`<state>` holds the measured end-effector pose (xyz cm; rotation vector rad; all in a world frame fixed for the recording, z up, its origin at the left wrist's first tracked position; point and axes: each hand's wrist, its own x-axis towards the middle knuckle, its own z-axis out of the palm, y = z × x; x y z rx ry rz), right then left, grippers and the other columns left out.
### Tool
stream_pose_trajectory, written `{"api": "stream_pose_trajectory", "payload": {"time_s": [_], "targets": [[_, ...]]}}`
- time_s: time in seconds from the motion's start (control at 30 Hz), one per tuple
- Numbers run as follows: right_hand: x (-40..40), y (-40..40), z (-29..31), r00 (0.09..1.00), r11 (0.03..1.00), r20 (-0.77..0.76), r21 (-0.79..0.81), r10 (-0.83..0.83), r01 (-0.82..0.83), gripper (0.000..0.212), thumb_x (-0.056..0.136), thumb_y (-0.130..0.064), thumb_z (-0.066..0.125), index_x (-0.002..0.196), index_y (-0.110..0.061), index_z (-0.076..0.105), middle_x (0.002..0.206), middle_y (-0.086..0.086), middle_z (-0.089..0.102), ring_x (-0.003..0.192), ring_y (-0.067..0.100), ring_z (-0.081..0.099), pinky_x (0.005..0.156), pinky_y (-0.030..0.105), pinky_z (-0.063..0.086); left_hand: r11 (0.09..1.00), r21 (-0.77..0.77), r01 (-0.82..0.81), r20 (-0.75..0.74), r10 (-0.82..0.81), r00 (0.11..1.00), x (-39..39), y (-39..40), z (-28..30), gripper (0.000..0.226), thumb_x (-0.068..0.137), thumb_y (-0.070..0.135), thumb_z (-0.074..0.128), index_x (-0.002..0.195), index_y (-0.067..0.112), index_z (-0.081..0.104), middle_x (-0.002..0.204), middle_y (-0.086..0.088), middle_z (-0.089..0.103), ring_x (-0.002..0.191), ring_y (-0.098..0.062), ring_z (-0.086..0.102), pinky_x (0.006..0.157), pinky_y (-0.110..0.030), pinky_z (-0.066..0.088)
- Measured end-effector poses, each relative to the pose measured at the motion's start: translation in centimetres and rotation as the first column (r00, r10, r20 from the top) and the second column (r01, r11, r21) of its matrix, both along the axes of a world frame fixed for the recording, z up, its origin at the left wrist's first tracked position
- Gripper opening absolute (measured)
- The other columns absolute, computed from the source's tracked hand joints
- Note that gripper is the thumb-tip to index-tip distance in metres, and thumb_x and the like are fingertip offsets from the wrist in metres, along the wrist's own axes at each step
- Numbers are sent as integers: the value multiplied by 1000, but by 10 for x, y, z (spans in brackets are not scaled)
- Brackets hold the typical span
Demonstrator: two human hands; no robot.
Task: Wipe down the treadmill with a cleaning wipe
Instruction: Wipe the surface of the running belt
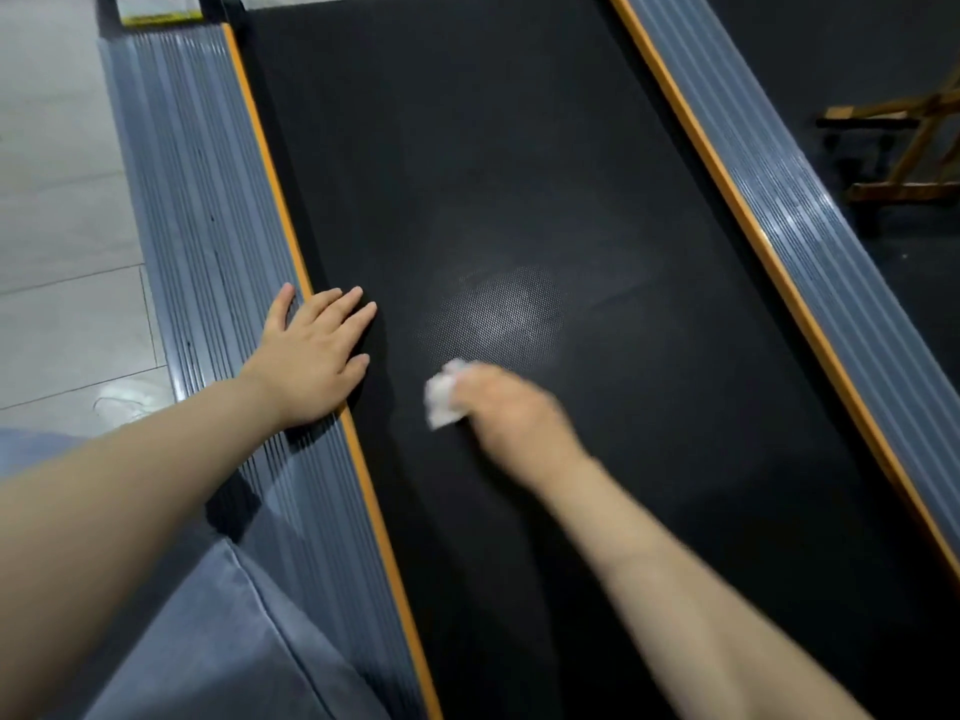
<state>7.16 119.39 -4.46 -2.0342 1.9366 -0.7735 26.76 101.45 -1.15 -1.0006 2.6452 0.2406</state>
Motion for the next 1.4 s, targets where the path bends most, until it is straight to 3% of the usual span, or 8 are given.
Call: {"api": "stream_pose_trajectory", "payload": {"time_s": [0.2,0.33,0.47,0.6,0.77,0.93,1.17,1.4], "targets": [[-221,51,43,565,549,-257,136,-784,825,32,94,-9,48,112,-21,72,112,11,71,105,35,63,90,36,47,1000,-3,-22,33,22,999,-5,29,0,66,101,50,24,158,21,5,166,-2,1,152,-21,-1,118,-55,-14],[-223,34,29,335,291,-265,191,-904,937,32,94,-10,44,114,-8,69,107,26,68,103,44,59,92,41,46,999,-43,1,28,0,1000,-2,27,-2,67,100,49,28,158,20,10,165,-4,8,151,-23,9,117,-57,-10],[-110,14,7,566,570,-117,-9,-816,821,23,91,-6,50,96,-12,73,92,14,71,88,36,67,78,39,51,999,-33,-6,66,8,998,-4,29,0,67,100,48,25,158,22,5,166,-2,4,151,-20,7,117,-56,-12],[58,26,3,961,960,90,-81,-262,269,20,99,-7,53,110,-12,68,117,7,68,114,19,59,110,28,38,1000,23,-15,91,13,996,-7,24,3,66,97,45,18,158,23,5,166,-1,1,151,-20,3,116,-55,-16],[71,40,-5,975,974,-13,-46,223,-223,26,96,-6,51,111,-6,71,123,7,67,117,22,60,113,25,35,997,70,-28,131,19,991,-7,22,5,71,90,46,13,158,27,3,166,2,-2,151,-18,-1,116,-54,-19],[-111,50,0,920,924,-79,-19,-383,383,37,89,0,47,111,-17,73,123,-2,67,115,15,62,103,34,47,996,81,-37,103,28,994,-7,22,6,66,99,38,29,158,26,2,166,2,-4,151,-17,-3,116,-53,-20],[-229,64,18,290,268,-179,134,-940,954,35,94,-9,45,120,-9,68,117,21,66,112,39,58,100,37,44,997,76,-29,69,23,997,-6,22,2,67,98,38,30,158,26,3,166,1,-2,151,-18,-2,116,-53,-20],[-8,56,10,825,826,69,-33,-561,563,27,97,-4,49,102,-17,72,106,-3,71,101,16,67,97,31,49,998,64,-23,71,18,997,-6,22,2,66,98,37,31,158,25,5,166,1,0,151,-18,1,115,-55,-17]]}}
